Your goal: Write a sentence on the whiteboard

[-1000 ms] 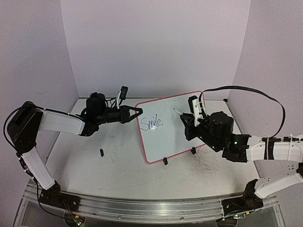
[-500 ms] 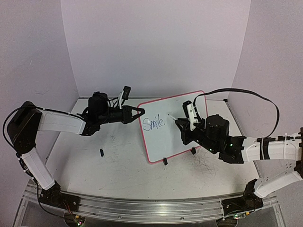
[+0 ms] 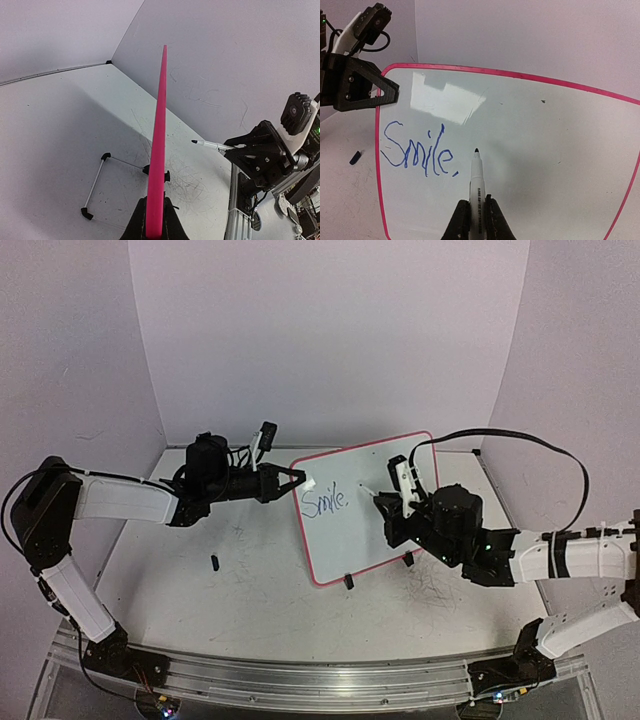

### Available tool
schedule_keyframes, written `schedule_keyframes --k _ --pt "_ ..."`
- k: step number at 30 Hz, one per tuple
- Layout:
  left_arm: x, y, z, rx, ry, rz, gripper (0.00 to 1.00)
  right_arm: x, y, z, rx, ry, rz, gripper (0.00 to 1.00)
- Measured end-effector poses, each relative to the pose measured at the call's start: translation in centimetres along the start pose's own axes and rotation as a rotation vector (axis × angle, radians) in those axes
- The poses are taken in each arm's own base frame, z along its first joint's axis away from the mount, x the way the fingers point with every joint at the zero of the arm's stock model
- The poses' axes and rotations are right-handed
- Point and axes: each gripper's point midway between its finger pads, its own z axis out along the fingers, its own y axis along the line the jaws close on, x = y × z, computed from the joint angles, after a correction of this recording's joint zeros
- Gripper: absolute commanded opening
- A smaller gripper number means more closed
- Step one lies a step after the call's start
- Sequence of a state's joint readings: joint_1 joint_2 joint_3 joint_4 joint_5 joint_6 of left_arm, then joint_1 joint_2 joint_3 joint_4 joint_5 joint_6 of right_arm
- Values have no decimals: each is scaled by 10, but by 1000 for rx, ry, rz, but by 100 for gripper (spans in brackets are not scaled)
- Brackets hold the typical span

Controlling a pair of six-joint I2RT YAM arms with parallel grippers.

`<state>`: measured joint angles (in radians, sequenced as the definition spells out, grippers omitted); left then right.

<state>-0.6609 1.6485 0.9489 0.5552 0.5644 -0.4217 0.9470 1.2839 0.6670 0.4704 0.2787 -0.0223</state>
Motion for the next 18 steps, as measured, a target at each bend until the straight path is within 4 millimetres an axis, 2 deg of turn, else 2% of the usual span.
schedule_keyframes --k 11,18 --pt "0 -1 -1 0 4 8 0 22 5 11 -6 76 -39 0" --pt "0 -1 -1 0 4 9 0 20 6 12 -7 67 -44 0"
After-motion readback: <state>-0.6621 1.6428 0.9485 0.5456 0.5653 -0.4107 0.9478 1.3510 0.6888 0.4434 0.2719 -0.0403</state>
